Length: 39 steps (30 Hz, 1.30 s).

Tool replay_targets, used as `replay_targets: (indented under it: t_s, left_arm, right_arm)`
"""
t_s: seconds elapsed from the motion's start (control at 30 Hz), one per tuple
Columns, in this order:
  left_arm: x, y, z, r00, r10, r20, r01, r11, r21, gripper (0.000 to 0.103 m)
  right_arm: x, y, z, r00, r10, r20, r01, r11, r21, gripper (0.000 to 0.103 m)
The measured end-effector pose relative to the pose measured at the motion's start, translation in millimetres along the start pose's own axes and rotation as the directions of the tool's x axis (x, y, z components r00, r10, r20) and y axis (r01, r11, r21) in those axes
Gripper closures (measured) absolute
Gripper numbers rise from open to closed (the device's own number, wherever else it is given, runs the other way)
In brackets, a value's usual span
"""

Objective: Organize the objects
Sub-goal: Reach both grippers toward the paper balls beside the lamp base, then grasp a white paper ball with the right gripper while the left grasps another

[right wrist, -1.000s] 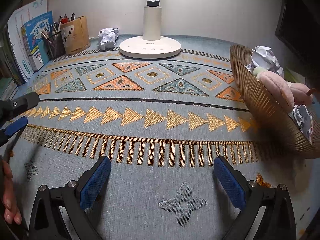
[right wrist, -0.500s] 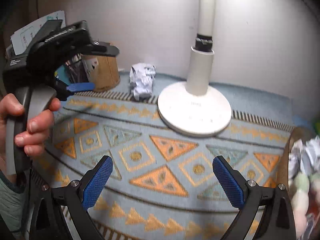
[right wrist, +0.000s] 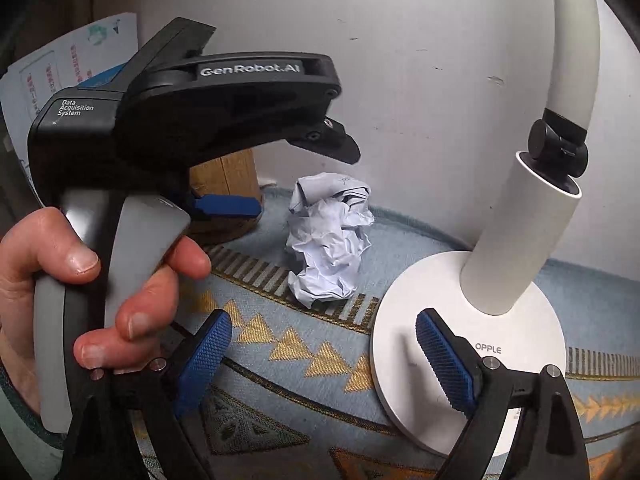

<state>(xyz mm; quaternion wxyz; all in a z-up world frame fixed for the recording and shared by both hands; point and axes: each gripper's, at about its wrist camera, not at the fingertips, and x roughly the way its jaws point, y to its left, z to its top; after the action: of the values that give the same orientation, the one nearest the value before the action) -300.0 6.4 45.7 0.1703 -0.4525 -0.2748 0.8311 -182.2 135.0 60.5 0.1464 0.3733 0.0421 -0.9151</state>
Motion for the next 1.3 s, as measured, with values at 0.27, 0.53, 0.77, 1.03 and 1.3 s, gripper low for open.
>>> replay_targets:
  t_s: [0.27, 0.53, 0.77, 1.03, 1.3]
  left_arm:
    - [13, -40, -12, 0.994, 0.088, 0.059, -0.098, 0.976, 0.194, 0.002]
    - [28, -21, -3, 0.997, -0.014, -0.078, 0.029, 0.981, 0.193, 0.002]
    - [29, -12, -11, 0.996, 0.021, -0.082, 0.0, 0.968, 0.25, 0.007]
    - [13, -10, -10, 0.996, -0.073, -0.053, 0.083, 0.972, 0.22, 0.007]
    - [7, -3, -16, 0.999, -0.032, 0.009, 0.03, 0.981, 0.193, 0.015]
  right_arm:
    - [-9, -40, -12, 0.998, 0.053, 0.024, -0.056, 0.987, 0.149, 0.021]
    - [10, -14, 23, 0.999, 0.028, 0.036, -0.029, 0.999, 0.018, 0.023]
    - [50, -34, 47, 0.983, 0.174, -0.057, -0.169, 0.982, 0.089, 0.025]
    - [37, -26, 43, 0.978, 0.176, -0.11, -0.166, 0.981, 0.098, 0.061]
    - [-53, -31, -7, 0.96, 0.278, -0.031, -0.264, 0.936, 0.231, 0.061]
